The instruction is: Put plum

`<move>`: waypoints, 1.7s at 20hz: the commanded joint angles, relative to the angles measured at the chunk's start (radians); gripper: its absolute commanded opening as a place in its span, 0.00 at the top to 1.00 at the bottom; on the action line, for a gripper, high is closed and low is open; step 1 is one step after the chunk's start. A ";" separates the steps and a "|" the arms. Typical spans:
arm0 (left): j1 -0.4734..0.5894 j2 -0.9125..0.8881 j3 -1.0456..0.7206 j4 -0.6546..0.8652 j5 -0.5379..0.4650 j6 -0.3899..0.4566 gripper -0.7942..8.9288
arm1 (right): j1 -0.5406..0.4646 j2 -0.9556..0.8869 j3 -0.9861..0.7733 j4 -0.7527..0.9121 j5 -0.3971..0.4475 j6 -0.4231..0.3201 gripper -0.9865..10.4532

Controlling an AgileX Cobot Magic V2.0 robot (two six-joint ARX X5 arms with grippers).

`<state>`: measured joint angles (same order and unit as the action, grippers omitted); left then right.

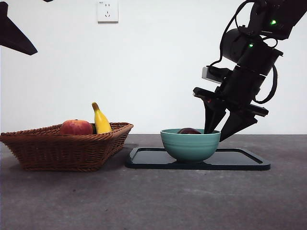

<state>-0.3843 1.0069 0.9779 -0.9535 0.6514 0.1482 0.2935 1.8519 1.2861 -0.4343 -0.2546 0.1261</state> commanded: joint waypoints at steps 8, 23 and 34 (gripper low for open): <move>-0.004 0.005 0.010 0.005 0.003 0.016 0.50 | 0.005 -0.451 0.025 -0.207 -0.031 -0.059 0.73; -0.004 0.005 0.010 0.006 0.003 0.016 0.50 | 0.025 -0.966 -0.307 -0.433 -0.192 -0.093 0.73; -0.004 0.005 0.010 0.005 0.003 0.016 0.50 | 0.034 -1.078 -0.444 -0.434 -0.254 -0.108 0.74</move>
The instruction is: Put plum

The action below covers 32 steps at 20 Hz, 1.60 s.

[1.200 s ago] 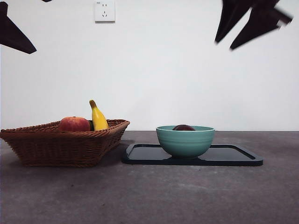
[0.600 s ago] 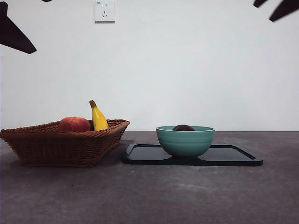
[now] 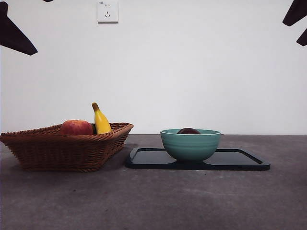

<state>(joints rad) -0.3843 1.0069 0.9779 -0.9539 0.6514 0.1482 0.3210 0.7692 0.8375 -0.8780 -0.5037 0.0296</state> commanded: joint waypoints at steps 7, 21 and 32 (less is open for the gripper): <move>-0.004 0.005 0.010 0.005 0.003 0.016 0.50 | 0.007 0.005 0.005 0.010 -0.005 -0.012 0.74; -0.059 0.061 0.091 0.219 -0.089 -0.177 0.50 | 0.007 0.005 0.005 0.010 -0.005 -0.012 0.74; -0.154 0.572 0.581 0.218 -0.259 -0.243 0.50 | 0.007 0.005 0.005 0.010 -0.005 -0.012 0.74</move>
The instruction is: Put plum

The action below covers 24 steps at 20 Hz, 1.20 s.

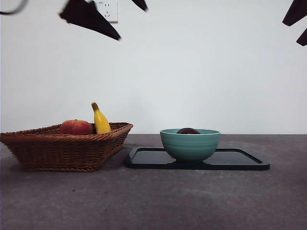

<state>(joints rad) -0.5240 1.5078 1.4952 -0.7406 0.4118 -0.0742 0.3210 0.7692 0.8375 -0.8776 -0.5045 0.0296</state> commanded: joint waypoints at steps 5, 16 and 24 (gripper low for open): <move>-0.043 0.294 0.245 0.002 -0.061 -0.052 0.50 | 0.007 0.005 0.005 0.010 -0.003 -0.012 0.74; -0.130 0.592 0.434 0.020 -0.134 -0.019 0.50 | 0.007 0.005 0.005 0.009 0.000 -0.012 0.74; -0.160 0.671 0.434 0.024 -0.207 0.093 0.50 | 0.007 0.006 0.005 0.009 0.000 -0.012 0.74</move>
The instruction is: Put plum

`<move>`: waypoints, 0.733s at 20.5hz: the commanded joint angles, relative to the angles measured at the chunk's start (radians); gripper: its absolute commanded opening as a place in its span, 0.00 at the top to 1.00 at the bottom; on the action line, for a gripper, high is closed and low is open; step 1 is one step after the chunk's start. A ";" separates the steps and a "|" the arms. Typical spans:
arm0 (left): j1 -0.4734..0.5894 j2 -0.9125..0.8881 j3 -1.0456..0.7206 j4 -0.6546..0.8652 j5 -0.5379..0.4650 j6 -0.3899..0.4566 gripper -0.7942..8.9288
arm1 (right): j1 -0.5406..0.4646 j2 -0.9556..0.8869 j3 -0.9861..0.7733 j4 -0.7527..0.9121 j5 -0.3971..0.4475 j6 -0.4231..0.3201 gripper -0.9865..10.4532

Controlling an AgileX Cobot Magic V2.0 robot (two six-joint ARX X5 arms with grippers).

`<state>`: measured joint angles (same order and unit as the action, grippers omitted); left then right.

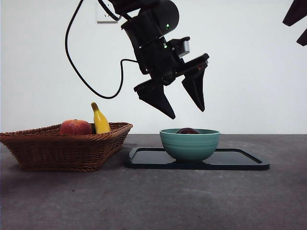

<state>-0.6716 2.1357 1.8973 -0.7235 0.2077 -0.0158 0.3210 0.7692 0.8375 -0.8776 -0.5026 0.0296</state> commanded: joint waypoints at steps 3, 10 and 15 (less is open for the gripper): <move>-0.016 0.061 0.032 0.010 -0.003 0.066 0.50 | 0.007 0.005 0.005 0.008 -0.002 -0.012 0.74; -0.021 0.096 0.032 0.013 -0.006 0.094 0.50 | 0.007 0.006 0.005 0.008 -0.002 -0.011 0.74; -0.024 0.105 0.032 0.013 -0.007 0.109 0.50 | 0.007 0.006 0.005 0.009 -0.002 -0.012 0.74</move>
<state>-0.6849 2.2131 1.8999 -0.7135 0.2043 0.0734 0.3210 0.7692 0.8375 -0.8776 -0.5026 0.0296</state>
